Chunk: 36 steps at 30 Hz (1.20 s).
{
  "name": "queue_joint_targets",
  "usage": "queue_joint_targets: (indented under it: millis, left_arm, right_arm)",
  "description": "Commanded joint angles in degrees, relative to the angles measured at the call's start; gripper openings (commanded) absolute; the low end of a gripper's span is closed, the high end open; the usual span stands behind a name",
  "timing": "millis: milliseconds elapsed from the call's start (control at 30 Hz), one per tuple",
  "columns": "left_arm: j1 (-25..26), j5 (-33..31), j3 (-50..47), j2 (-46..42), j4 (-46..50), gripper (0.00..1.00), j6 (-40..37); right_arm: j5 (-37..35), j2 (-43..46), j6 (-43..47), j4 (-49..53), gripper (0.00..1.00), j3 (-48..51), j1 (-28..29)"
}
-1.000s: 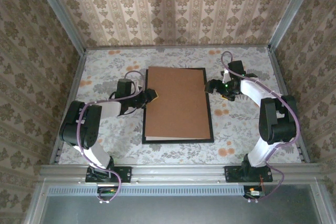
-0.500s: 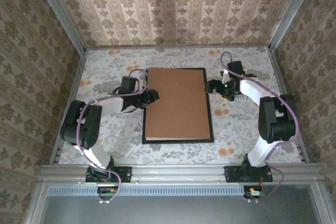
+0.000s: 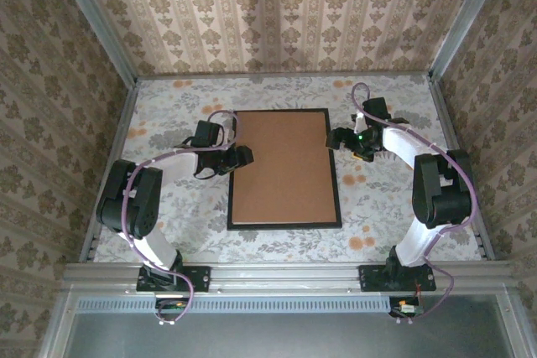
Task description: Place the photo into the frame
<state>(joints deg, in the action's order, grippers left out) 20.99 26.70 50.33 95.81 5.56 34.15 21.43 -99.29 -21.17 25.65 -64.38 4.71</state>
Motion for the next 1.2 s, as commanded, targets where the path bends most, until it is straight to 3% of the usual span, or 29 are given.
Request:
queue_joint_targets:
  millis: [0, 1000, 1167]
  left_arm:
    - [0.5, -0.9, 2.2, 0.0, 2.2, 0.69, -2.3]
    - [0.3, -7.6, 5.1, -3.9, 8.8, 0.7, -7.2]
    - [-0.5, -10.5, 4.7, -6.0, 7.3, 0.7, -6.7]
  right_arm:
    - [1.4, -1.3, -0.4, -0.2, 0.97, -0.2, 0.5]
    - [1.1, -1.0, -0.3, -0.2, 0.97, 0.1, 0.7]
    - [-2.3, -0.5, -1.1, -1.6, 0.97, 0.0, 2.2]
